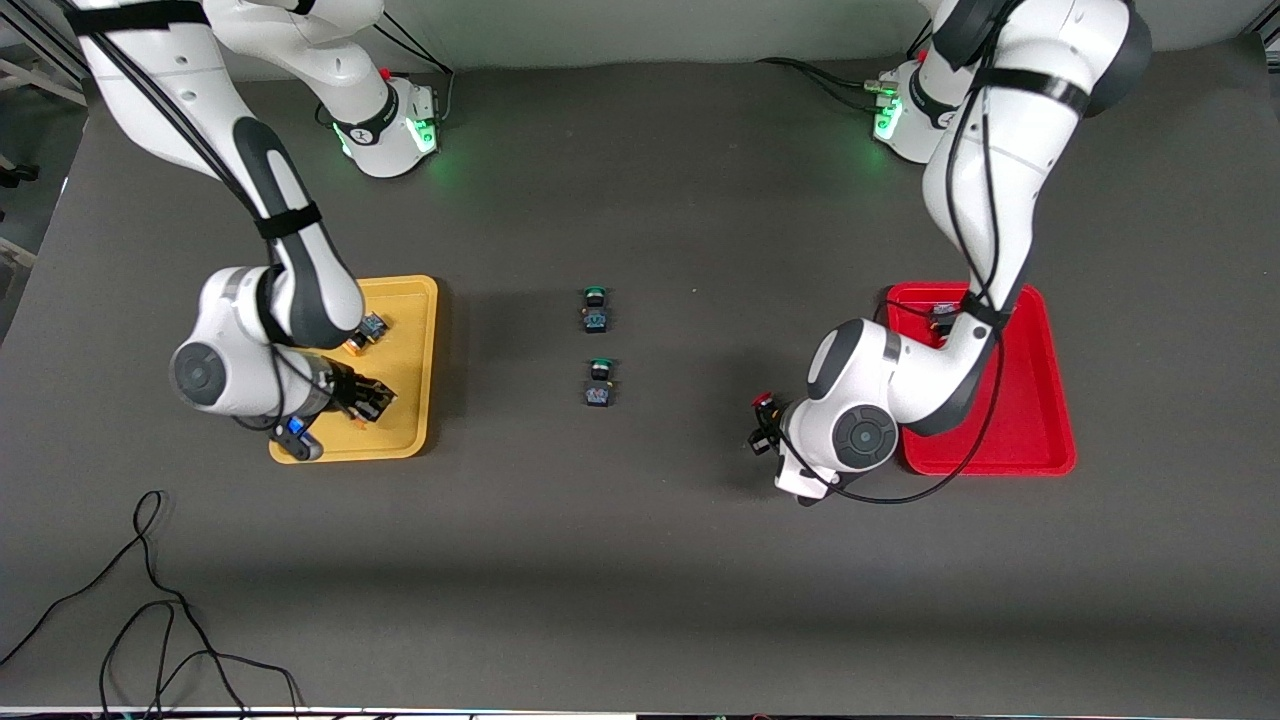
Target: Place red and yellow buttons in trays
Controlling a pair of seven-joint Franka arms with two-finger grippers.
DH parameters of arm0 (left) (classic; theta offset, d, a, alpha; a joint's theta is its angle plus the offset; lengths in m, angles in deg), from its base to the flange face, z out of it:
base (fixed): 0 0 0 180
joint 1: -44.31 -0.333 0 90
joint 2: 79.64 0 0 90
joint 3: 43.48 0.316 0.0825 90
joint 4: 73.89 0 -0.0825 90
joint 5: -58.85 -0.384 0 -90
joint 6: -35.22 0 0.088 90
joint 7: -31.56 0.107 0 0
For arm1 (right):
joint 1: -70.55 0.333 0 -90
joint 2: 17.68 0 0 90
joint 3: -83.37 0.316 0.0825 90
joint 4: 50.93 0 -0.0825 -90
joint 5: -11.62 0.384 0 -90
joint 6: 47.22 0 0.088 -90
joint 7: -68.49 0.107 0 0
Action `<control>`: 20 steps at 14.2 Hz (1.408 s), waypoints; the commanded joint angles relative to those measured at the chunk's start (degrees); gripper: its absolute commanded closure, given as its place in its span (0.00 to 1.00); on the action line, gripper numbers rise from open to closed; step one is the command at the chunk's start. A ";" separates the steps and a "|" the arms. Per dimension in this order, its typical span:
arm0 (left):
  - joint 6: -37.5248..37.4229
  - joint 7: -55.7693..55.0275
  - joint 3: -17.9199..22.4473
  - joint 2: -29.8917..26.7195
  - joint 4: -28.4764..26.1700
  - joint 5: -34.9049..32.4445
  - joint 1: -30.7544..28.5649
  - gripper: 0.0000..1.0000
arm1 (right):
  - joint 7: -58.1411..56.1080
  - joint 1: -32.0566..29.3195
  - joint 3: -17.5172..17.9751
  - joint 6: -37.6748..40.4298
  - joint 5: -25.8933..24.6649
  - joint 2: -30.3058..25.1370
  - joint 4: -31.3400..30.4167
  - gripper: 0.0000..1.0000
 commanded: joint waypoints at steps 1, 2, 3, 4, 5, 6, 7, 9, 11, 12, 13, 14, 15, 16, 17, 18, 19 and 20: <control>-10.22 0.12 0.37 -8.81 -2.31 -0.30 -2.15 1.00 | -2.04 1.08 -0.66 -2.13 0.18 -2.80 -2.85 0.40; -14.35 3.26 0.37 -11.53 -3.27 -0.30 -3.82 1.00 | -3.52 1.08 -0.92 -1.70 0.18 -3.41 -2.85 0.01; -15.61 7.12 0.72 -15.73 -7.37 -0.83 -4.79 1.00 | -4.23 0.99 -1.10 -1.00 0.18 -4.55 -2.67 0.00; -14.41 11.16 0.90 -21.08 -13.67 -1.18 -7.32 0.99 | -4.24 0.99 -1.53 0.75 0.18 -5.95 -2.24 0.00; -12.83 15.99 0.90 -25.22 -19.22 -1.53 -9.79 0.99 | -4.15 0.99 -1.62 4.16 0.18 -7.97 -0.58 0.00; -11.86 21.43 0.90 -27.70 -23.10 -1.71 -12.86 0.97 | -3.89 0.99 -1.63 9.42 0.18 -9.90 2.31 0.00; -11.59 26.44 0.90 -28.25 -24.71 -2.93 -15.93 0.97 | -3.54 1.08 -1.63 15.65 -0.43 -12.44 5.56 0.00; -8.10 34.19 0.90 -27.47 -26.90 -7.75 -20.52 0.96 | -4.32 1.08 -1.54 22.11 -0.70 -19.63 7.96 0.00; 0.85 37.20 0.90 -27.55 -32.87 -11.89 -24.29 0.96 | -7.55 1.08 -1.19 24.31 -1.92 -27.03 7.79 0.00; 4.29 39.39 0.90 -27.20 -34.81 -11.99 -25.71 0.96 | -10.36 0.99 -1.19 25.80 -2.80 -30.02 7.79 0.00; 7.02 41.68 0.99 -26.07 -35.96 -11.99 -26.50 0.96 | -13.52 0.99 -1.10 27.21 -3.16 -32.92 7.70 0.00; 9.05 43.18 0.99 -24.84 -36.41 -11.99 -28.25 0.96 | -16.77 0.64 -0.66 28.35 -4.47 -35.38 7.70 0.00; 10.72 44.85 0.90 -23.69 -36.67 -12.08 -29.49 0.96 | -20.37 -1.27 1.43 29.32 -7.09 -37.67 7.61 0.00; 11.52 45.99 0.99 -22.90 -36.68 -12.08 -29.76 0.95 | -23.97 -4.25 4.67 29.94 -7.99 -39.61 7.44 0.00; 11.71 46.09 0.99 -22.28 -36.76 -12.08 -30.28 0.94 | -26.10 -6.46 6.88 30.56 -8.26 -41.28 6.65 0.00; 11.88 46.09 0.99 -21.93 -37.11 -12.08 -30.46 0.85 | -27.25 -7.17 7.60 30.48 -8.52 -42.69 5.86 0.00; 12.49 46.09 0.99 -21.75 -37.20 -12.08 -30.47 0.82 | -28.74 -7.27 7.60 30.30 -9.92 -43.31 5.68 0.00; 13.19 46.09 0.99 -21.75 -37.64 -12.08 -30.55 0.72 | -29.80 -7.27 7.69 29.95 -11.93 -43.41 5.68 0.00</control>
